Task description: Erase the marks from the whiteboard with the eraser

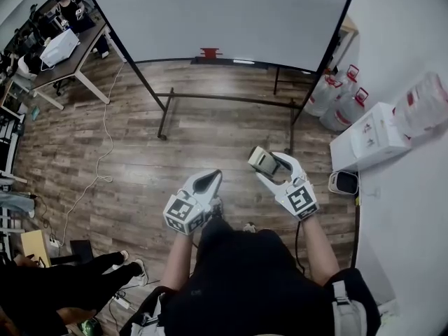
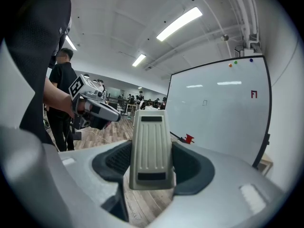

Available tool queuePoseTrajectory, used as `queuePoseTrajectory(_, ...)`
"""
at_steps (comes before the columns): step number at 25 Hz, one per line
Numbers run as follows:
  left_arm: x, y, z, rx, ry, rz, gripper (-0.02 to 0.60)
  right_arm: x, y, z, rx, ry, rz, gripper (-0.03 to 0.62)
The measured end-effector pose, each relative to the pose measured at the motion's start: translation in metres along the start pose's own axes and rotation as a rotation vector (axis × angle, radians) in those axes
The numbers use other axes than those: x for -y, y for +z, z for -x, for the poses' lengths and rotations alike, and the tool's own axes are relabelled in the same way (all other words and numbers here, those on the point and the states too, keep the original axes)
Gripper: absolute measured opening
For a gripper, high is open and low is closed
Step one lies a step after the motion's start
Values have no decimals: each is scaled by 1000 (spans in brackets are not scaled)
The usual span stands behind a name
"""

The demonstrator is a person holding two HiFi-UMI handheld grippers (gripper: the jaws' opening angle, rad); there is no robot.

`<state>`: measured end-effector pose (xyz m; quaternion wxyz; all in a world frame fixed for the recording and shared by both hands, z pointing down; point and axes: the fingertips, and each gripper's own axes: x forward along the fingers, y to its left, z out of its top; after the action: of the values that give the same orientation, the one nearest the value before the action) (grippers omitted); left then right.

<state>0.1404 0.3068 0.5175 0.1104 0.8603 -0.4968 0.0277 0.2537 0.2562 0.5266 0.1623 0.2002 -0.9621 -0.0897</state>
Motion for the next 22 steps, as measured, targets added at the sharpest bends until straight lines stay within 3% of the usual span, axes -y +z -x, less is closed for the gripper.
queuePoseTrajectory(6,-45,3,-6,-24,-30,5,11,11,5,-40,-19,-29,-46,259)
queuePoseTrajectory(22,-183,34,-34,-1,-109,9,11,58,32,-160,-45,-147,-37,259)
